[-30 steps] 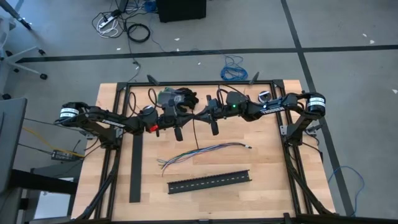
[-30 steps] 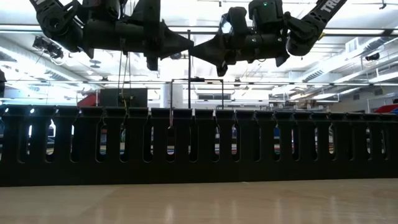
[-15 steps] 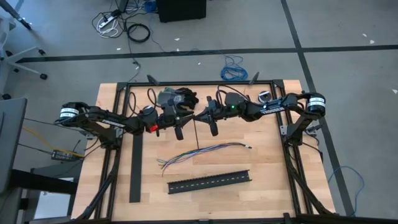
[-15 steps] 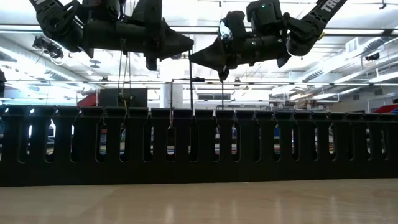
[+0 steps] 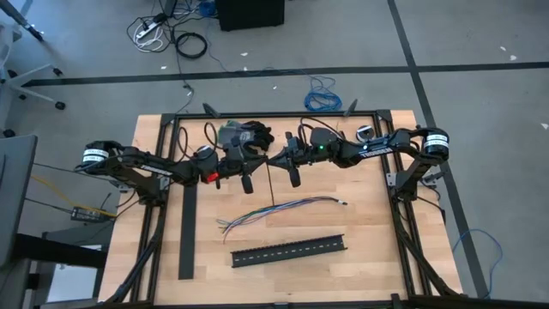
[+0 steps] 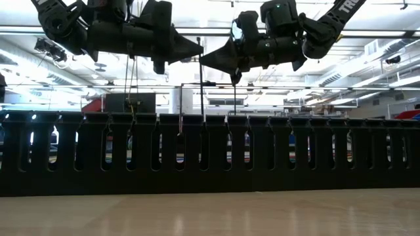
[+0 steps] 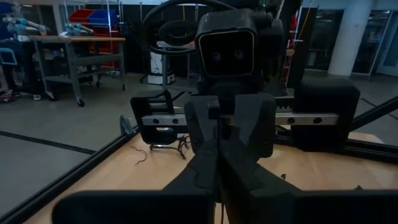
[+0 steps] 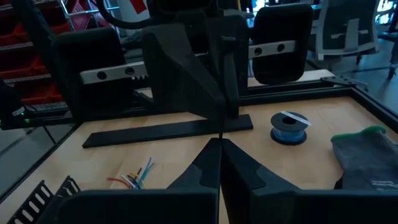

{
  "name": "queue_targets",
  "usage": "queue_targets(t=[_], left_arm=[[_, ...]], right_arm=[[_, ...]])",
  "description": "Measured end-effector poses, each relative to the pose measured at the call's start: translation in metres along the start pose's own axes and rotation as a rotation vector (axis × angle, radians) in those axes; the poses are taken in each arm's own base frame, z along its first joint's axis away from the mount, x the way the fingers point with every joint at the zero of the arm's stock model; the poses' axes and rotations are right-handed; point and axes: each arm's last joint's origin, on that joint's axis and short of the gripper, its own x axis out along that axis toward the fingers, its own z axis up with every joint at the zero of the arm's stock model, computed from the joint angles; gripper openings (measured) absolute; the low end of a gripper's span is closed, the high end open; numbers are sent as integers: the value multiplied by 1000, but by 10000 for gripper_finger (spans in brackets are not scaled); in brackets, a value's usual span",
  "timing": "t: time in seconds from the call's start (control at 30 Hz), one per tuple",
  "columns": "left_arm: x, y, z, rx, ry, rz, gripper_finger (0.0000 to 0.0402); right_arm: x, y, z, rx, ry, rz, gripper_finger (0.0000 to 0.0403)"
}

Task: Ziptie cables
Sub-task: Wrap the cables together using the black zip tie

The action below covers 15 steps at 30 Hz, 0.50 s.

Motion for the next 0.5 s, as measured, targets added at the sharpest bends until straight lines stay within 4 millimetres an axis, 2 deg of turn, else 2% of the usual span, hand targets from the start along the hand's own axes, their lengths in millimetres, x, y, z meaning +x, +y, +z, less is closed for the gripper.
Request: queue_targets(t=[0.33, 0.5], left_arm=[[0, 0, 0, 2, -1, 8, 0], [0, 0, 0, 2, -1, 8, 0]], right_arm=[[-2, -7, 1, 2, -3, -17, 13], [-2, -8, 1, 42, -3, -20, 37]])
